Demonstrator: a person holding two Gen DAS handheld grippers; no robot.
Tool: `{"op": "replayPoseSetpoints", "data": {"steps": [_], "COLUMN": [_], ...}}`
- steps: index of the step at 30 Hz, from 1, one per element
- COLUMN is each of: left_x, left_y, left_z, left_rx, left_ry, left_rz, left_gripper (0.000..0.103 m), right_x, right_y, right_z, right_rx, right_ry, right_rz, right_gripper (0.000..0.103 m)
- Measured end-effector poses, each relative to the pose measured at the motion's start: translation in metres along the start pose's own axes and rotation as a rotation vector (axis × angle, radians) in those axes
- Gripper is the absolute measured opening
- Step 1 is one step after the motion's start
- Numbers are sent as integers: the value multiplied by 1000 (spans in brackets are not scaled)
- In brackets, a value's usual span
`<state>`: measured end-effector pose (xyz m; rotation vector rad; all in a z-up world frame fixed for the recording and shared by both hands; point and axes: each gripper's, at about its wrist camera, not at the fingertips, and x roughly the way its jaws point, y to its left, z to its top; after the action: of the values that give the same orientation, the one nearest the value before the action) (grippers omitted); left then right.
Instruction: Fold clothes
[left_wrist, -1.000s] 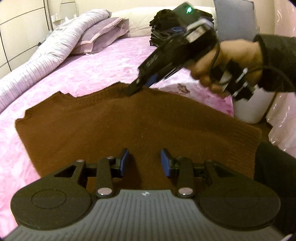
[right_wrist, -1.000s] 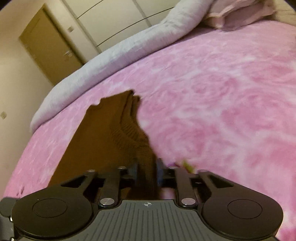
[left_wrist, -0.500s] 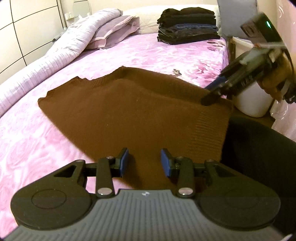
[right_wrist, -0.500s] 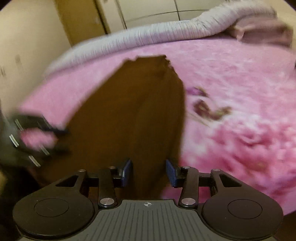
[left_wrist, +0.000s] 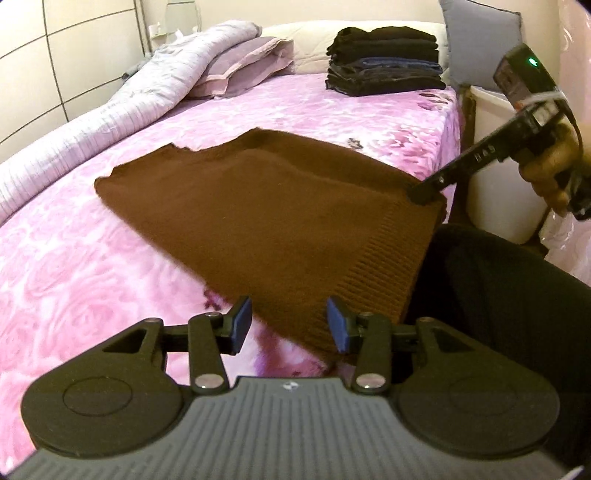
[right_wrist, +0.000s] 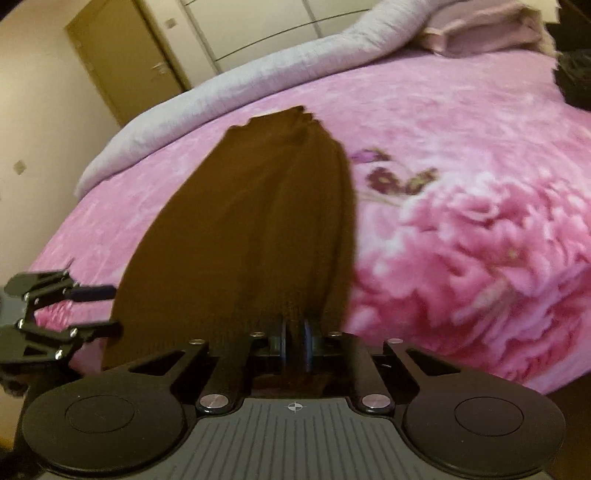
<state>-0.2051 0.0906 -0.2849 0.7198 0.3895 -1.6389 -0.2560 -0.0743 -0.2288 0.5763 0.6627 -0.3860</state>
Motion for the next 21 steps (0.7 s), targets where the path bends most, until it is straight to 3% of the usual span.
{"op": "replayPoseSetpoints", "data": {"steps": [6, 9, 11, 16, 21], "left_x": [-15, -25, -28, -15, 12], "left_y": [-2, -9, -18, -45, -67], "left_z": [-10, -23, -33, -53, -53], "left_rx": [109, 261, 417, 767, 950], "left_ry": [-24, -12, -7, -48, -104], "left_rz": [11, 51, 82, 166, 167], "left_gripper": [48, 48, 49, 60, 66], "right_x": [-1, -1, -4, -19, -27], "right_y": [-10, -6, -2, 31, 51], "right_z": [-1, -1, 0, -4, -15], "right_rx": [-2, -38, -70, -261, -381], "right_ry": [17, 27, 29, -8, -33], "right_rz": [-10, -17, -26, -88, -80], "right_gripper": [7, 8, 10, 42, 50]}}
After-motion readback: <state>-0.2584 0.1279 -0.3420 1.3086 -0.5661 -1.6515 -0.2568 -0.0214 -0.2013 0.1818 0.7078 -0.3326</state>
